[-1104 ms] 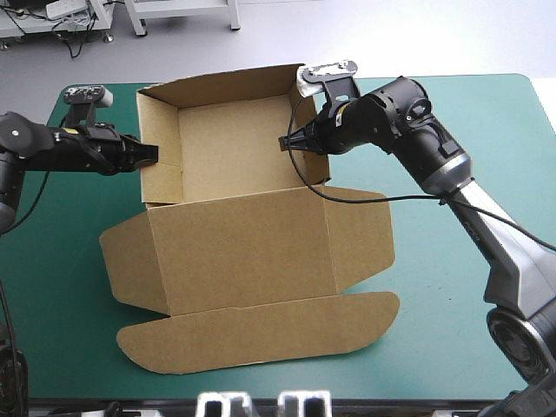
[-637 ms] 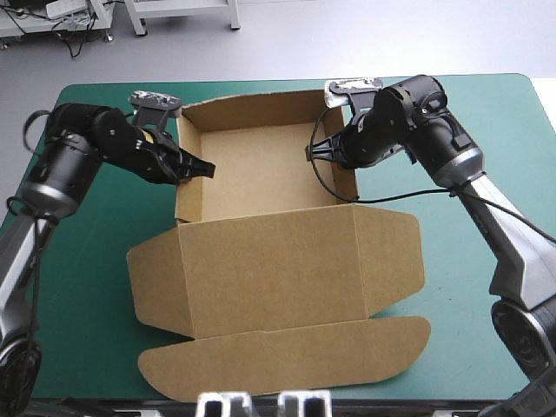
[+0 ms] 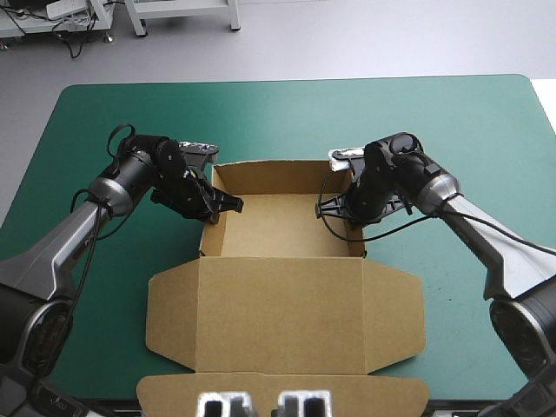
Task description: Fold the box
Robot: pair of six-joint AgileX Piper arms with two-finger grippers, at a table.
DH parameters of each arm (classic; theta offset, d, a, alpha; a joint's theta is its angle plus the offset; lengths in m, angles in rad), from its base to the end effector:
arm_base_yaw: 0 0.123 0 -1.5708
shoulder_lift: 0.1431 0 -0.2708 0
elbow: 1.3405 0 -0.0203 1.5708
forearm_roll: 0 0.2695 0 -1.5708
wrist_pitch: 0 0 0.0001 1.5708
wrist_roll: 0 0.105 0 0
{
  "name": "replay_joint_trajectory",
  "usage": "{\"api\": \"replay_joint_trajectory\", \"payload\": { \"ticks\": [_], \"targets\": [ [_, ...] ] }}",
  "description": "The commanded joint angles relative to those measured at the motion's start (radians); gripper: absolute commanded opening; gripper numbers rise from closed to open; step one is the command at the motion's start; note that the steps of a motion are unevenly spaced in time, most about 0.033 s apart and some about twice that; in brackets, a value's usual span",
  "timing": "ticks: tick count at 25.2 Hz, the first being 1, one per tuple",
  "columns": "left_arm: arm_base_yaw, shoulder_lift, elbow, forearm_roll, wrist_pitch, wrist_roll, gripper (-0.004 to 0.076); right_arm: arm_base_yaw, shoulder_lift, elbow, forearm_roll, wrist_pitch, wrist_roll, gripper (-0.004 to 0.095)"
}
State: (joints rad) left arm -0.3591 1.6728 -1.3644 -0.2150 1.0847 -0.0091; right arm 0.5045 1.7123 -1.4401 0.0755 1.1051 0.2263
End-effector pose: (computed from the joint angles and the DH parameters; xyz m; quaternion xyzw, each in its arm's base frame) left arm 0.3310 -0.1454 0.2471 0.1350 0.9769 -0.1230 0.1107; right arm 0.3237 0.1868 0.2526 -0.1252 0.9816 0.0833 0.1178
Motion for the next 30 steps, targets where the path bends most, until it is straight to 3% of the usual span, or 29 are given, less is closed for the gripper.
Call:
{"api": "replay_joint_trajectory", "payload": {
  "ticks": [1,6,11,14,19,21,30],
  "targets": [
    [-0.023,-0.024,0.017,-0.172,-0.093,0.030,-0.0010,0.003,-0.040,-0.028,0.121,-0.151,-0.035,-0.0001],
    [-0.023,-0.024,0.019,-0.166,-0.104,0.030,-0.0008,0.001,0.006,-0.028,0.102,-0.157,-0.116,0.0026],
    [-0.023,-0.024,0.017,-0.162,-0.069,0.030,0.0103,0.001,0.008,-0.028,0.074,-0.137,-0.134,0.0340],
    [-0.023,-0.024,0.017,-0.162,-0.056,0.044,0.0211,0.001,0.008,-0.028,0.068,-0.141,-0.134,0.0449],
    [-0.023,-0.024,0.017,-0.162,-0.073,0.051,0.0456,0.001,0.006,-0.030,0.037,-0.141,-0.140,0.0475],
    [-0.023,-0.024,0.017,-0.162,-0.080,0.049,0.0503,0.001,0.006,-0.042,0.017,-0.136,-0.140,0.0475],
    [-0.023,-0.024,0.015,-0.162,-0.093,0.029,0.0509,0.001,-0.002,-0.148,-0.018,-0.105,-0.099,0.0476]
  ]
}}
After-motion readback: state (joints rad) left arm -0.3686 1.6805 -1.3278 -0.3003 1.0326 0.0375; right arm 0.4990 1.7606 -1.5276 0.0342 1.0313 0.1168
